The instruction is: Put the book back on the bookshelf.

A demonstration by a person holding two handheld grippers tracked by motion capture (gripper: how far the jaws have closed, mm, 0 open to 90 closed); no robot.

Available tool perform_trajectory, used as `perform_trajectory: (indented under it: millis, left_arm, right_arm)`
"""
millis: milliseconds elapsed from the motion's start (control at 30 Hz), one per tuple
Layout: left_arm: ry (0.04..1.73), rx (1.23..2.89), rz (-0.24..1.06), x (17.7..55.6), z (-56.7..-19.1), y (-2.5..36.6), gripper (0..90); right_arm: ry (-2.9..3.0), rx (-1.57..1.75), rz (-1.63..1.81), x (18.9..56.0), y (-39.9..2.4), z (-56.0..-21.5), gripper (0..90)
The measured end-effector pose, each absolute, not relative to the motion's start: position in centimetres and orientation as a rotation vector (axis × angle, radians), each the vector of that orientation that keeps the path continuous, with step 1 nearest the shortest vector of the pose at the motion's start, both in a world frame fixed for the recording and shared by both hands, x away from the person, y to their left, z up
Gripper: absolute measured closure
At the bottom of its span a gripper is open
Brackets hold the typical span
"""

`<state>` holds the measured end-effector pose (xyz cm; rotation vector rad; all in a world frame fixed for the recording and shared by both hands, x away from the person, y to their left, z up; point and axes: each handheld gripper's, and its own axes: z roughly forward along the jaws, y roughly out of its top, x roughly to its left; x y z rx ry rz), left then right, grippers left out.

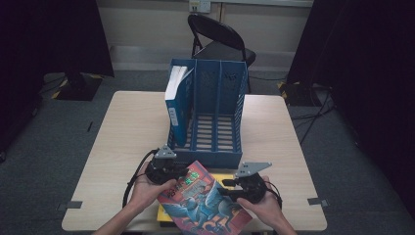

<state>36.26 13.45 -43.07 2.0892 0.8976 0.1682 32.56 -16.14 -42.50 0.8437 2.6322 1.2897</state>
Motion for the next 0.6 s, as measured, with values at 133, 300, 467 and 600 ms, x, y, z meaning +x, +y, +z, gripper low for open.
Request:
perform_trajectory:
  millis: [133, 300, 467, 600]
  left_arm:
    - [0.925, 2.029, 0.122, 36.3, -43.5, 14.0, 75.1]
    - [0.909, 2.050, 0.067, 36.1, -43.5, 15.0, 68.7]
    - [0.944, 2.035, 0.072, 34.9, -43.3, 16.9, 64.9]
    - [0.984, 2.036, 0.079, 33.7, -43.2, 18.4, 61.2]
  right_arm:
    - [2.642, 0.820, 1.321, 34.4, -14.4, -42.3, 61.8]
    - [2.672, 0.772, 1.347, 35.3, -13.0, -42.6, 61.8]
    - [2.671, 0.779, 1.380, 35.2, -13.4, -42.9, 63.4]
    - [2.664, 0.777, 1.376, 35.1, -13.3, -43.0, 63.3]
